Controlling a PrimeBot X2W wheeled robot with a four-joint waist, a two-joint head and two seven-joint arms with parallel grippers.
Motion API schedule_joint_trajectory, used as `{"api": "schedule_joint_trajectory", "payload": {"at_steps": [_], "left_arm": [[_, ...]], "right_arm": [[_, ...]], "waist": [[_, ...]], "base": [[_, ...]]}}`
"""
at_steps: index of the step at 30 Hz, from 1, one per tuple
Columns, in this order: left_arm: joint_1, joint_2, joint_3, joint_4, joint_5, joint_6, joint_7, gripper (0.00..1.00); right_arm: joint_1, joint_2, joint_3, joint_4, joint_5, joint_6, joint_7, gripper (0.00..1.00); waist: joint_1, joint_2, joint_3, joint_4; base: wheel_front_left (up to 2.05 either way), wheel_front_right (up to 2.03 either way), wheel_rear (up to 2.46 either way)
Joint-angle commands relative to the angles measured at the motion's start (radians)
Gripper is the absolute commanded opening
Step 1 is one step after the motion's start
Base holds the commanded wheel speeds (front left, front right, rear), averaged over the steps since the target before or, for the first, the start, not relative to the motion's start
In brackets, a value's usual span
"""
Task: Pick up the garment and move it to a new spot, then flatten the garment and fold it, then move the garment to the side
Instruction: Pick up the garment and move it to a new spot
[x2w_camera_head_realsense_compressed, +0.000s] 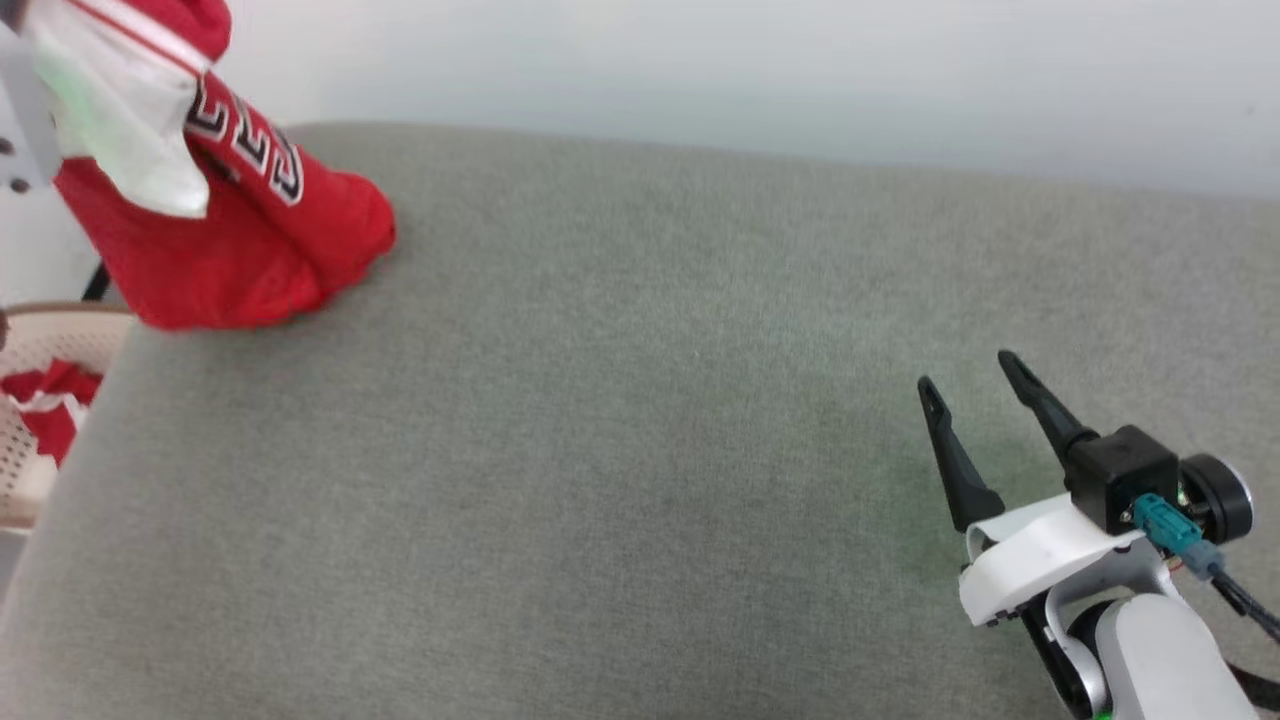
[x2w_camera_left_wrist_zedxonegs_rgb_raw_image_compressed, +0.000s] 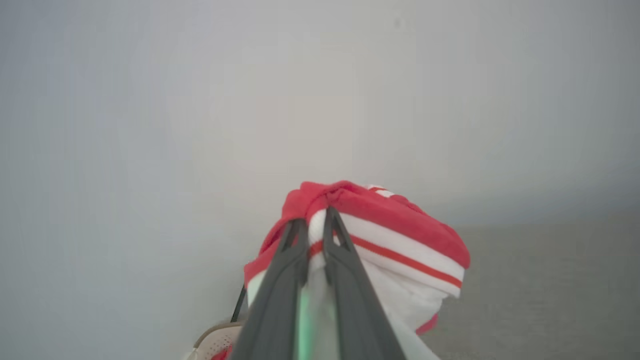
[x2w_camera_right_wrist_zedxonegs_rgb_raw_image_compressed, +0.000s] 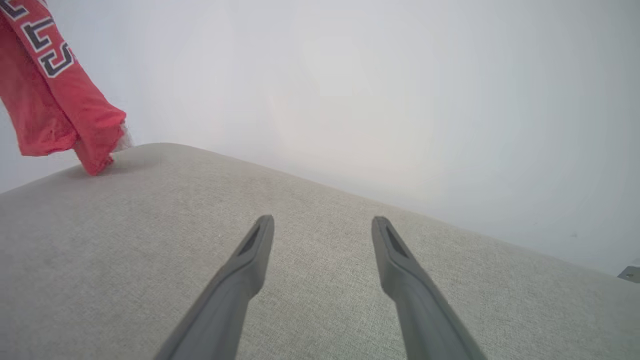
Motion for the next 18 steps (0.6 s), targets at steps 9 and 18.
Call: {"api": "schedule_joint_trajectory", "payload": {"at_steps": [9,18], "left_arm": [[0.027,0.037,0.008,-0.212,-0.026,0.034,0.099,0.00],[0.083,0.042,0.015,-0.425,-0.097,0.072,0.217,0.00]], "right_arm": [[0.032,0.020,-0.045,0.000,-0.009,0.000,-0.018,1.00],[0.049,0.011,-0.129,-0.011,-0.036,0.000,-0.029,1.00]], "waist": [[0.0000,-0.0001,-0.109,-0.026],[0.0000,-0.0001,-0.101,-0.124]], "base": [[0.00,0.00,0.00],[0.00,0.00,0.00]]}}
